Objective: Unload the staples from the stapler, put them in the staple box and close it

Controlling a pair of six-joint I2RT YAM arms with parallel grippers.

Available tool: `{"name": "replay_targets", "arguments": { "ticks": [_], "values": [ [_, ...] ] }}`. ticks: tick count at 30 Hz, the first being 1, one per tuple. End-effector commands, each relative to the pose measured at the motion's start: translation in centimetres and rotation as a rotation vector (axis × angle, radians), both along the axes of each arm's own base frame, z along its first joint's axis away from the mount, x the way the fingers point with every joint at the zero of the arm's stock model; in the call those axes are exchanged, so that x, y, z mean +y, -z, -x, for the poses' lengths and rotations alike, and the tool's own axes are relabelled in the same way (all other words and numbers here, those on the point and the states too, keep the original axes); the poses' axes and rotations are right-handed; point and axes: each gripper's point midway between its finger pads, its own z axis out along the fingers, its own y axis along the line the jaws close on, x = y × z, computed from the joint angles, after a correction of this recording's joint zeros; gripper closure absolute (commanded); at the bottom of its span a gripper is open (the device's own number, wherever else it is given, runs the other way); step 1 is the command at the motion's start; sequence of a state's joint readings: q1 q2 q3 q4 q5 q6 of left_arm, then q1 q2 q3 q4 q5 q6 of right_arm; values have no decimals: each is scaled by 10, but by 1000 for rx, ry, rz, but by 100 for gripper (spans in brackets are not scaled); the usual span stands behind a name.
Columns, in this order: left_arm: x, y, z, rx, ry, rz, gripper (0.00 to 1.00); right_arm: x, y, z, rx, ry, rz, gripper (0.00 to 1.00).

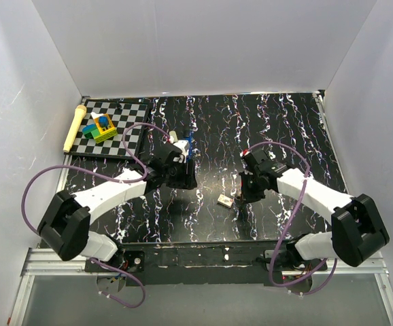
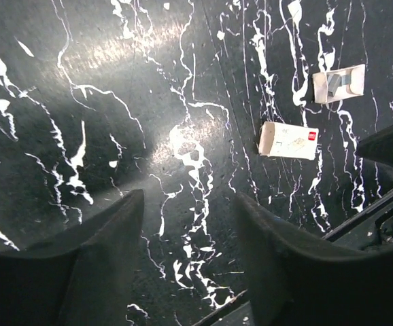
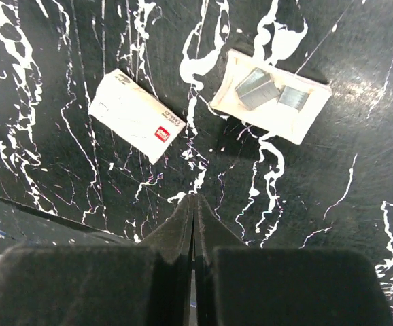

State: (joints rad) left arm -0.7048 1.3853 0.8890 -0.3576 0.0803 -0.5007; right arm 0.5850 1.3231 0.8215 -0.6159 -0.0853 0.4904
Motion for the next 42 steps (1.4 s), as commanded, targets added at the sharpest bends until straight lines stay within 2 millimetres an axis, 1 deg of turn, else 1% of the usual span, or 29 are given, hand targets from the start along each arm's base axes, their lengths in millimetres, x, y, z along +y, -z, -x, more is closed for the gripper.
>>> {"name": "replay_targets", "arguments": {
  "ticks": [1,5,6,12,20,27,36,39,42],
  "values": [
    [-14,2,0,20,26,28,56,13,5,-3,21,51,-47,99],
    [-21,15,0,56,45,11,88,22,10,-5,43,60,-68,99],
    [-23,17,0,61,50,9,99,23,12,-6,48,62,-68,99],
    [-33,30,1,97,75,-5,100,31,22,-10,74,74,-66,99],
    [-41,42,0,125,91,-12,100,38,26,-19,69,95,-62,99],
    [-40,48,2,132,97,-21,100,46,18,-34,42,101,-72,99],
    [-37,50,3,130,91,-28,100,58,17,-46,50,86,-81,99],
    [-36,49,3,125,91,-27,100,57,13,-47,40,84,-79,99],
    [-36,47,3,122,89,-24,100,50,0,-47,5,82,-61,99]
  ]
}}
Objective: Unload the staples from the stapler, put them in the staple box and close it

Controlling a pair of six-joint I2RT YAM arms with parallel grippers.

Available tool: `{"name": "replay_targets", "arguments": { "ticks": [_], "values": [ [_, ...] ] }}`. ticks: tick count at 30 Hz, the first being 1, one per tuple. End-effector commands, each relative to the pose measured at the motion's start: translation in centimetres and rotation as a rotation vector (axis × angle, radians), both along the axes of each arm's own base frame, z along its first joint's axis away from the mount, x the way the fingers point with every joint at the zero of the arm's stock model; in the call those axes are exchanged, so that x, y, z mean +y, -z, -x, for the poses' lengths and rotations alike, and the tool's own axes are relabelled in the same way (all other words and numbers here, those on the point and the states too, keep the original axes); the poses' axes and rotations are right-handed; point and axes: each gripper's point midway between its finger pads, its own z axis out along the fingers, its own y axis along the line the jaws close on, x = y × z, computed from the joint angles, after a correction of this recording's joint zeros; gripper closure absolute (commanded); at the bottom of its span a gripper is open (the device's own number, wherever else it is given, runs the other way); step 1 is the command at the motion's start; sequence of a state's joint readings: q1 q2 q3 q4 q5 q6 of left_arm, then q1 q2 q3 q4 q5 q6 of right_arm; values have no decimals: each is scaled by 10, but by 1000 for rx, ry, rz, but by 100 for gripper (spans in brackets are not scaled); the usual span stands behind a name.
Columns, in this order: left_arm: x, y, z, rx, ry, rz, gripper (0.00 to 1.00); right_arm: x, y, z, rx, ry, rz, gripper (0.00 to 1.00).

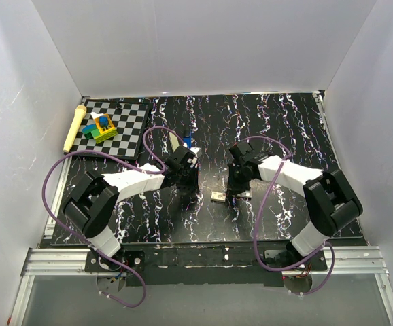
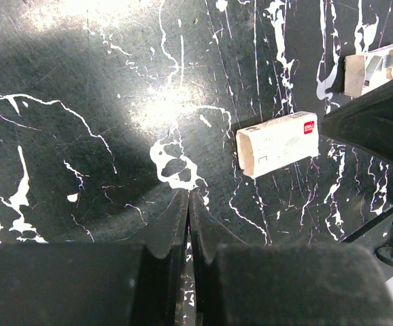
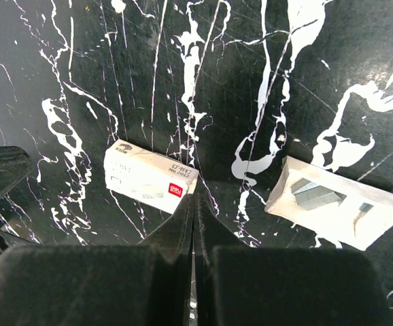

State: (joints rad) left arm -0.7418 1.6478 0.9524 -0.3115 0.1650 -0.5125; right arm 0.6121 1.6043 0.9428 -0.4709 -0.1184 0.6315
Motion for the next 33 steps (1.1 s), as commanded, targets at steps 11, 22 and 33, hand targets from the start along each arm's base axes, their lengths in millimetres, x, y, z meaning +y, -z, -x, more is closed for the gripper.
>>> {"name": "replay_targets", "arguments": {
  "ticks": [11,22,33],
  "values": [
    [-6,-21,-6,-58,2,49,82,-62,-65,-11,-213,68,174,78],
    [-9,-28,-6,-77,1,66,41,-93,-45,-9,-166,160,196,60],
    [-5,-25,-2,-78,-3,68,38,-95,-17,-17,-110,180,245,59]
  ]
}}
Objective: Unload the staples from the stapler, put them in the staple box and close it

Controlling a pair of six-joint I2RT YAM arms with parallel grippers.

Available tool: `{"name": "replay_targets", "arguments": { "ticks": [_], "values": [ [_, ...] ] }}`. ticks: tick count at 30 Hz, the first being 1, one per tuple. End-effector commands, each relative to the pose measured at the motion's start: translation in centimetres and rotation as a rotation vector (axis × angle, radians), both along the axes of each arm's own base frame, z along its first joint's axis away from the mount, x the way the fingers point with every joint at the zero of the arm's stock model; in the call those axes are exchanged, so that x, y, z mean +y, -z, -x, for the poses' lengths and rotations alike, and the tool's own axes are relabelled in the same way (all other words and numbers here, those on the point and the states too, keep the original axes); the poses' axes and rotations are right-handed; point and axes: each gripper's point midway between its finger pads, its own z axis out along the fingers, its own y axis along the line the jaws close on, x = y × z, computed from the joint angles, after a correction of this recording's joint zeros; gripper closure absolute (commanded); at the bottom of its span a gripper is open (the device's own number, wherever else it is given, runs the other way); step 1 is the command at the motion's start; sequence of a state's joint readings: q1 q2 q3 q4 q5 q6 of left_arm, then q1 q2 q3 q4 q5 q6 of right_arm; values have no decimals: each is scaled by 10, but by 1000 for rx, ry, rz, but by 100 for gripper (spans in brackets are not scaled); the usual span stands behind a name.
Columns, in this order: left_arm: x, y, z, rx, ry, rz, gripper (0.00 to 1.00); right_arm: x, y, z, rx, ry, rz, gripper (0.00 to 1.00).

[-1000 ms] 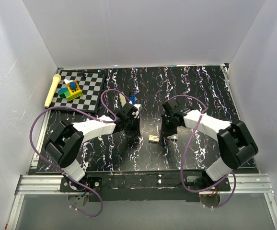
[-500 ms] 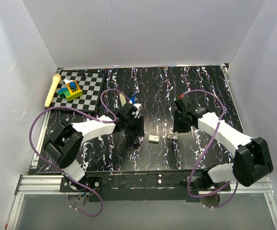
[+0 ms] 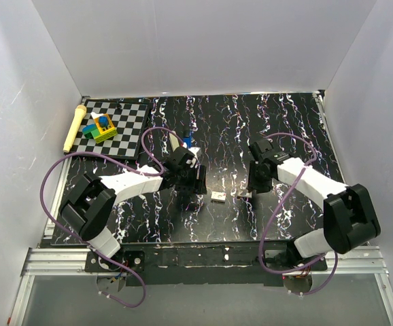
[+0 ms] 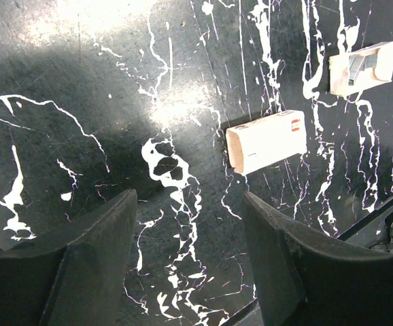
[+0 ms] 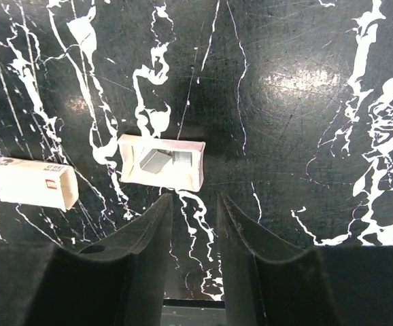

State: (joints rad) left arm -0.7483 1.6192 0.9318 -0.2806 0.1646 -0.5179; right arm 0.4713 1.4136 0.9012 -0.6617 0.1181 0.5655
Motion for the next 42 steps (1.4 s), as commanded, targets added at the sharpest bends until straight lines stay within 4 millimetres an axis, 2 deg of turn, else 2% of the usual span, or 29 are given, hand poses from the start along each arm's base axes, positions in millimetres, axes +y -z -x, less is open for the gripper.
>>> {"name": "replay_targets", "arguments": {
  "ticks": [1,9,25,33,42],
  "values": [
    [-2,-17,-2,-48,-5,40,38,-2,7,-10,-11,21,22,59],
    [-3,-17,-2,-49,-4,41,37,-2,20,-14,10,32,42,64],
    [-4,-9,-1,-31,5,36,37,-4,28,-24,15,41,67,82],
    [-6,-7,-2,-26,6,34,37,-2,23,-24,3,32,54,99],
    [-7,-9,-3,-22,-5,40,37,-10,10,-19,-35,41,74,99]
  ]
}}
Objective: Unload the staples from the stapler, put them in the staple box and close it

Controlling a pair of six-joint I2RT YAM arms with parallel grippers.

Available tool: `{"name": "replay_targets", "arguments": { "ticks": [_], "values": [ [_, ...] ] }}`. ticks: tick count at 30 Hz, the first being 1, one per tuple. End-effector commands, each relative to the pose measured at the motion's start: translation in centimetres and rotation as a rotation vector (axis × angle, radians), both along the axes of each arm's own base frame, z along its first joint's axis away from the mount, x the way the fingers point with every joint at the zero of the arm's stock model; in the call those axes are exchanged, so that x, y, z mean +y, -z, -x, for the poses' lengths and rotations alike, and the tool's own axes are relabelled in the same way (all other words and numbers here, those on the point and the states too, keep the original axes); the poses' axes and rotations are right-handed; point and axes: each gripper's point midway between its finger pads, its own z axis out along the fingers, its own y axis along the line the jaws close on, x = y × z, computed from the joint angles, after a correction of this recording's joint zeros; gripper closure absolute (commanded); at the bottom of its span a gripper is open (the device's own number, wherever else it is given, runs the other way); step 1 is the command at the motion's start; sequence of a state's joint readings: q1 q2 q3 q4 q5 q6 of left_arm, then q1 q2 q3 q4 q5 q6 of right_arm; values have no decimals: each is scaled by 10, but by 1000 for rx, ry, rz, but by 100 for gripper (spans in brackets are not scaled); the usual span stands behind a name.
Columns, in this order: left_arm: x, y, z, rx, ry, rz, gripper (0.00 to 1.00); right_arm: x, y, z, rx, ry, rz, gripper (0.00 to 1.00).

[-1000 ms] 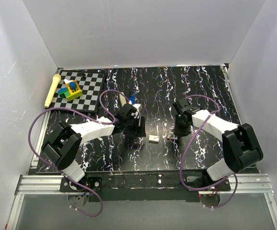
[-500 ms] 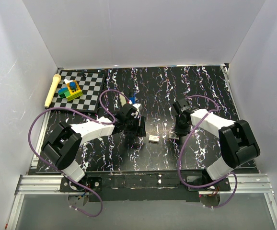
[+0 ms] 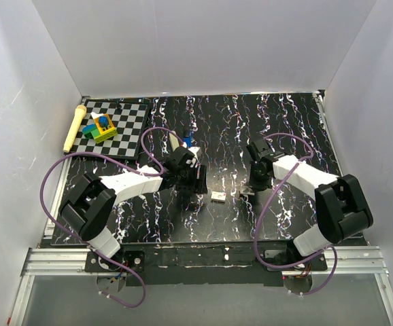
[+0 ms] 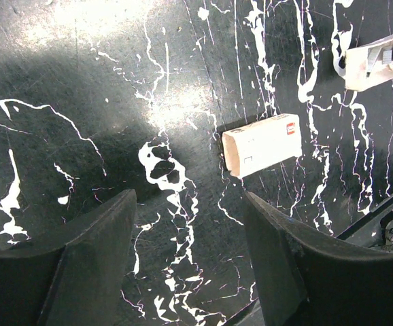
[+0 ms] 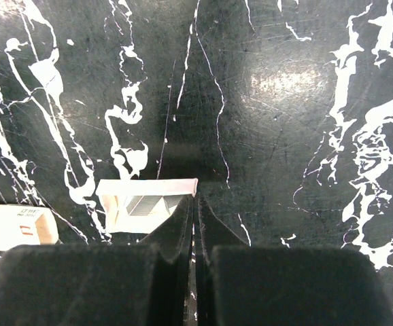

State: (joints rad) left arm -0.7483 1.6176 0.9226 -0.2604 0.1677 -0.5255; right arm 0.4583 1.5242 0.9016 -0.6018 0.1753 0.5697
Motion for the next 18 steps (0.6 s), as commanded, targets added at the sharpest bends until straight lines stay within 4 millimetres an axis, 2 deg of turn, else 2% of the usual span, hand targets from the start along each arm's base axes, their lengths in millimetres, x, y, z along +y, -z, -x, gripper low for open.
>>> {"name": "replay_targets", "arguments": {
  "ticks": [1,9,15,18],
  "values": [
    [-5,-9,-2,-16,-2,27,37,-1,-16,-5,-54,6,4,99],
    [-8,-2,-2,9,-4,21,37,16,-17,3,-48,-20,-24,99],
    [-10,7,-1,26,-4,3,46,29,-19,9,-43,-42,-55,99],
    [-13,9,0,34,6,0,55,34,-19,10,-43,-47,-63,99]
  ]
}}
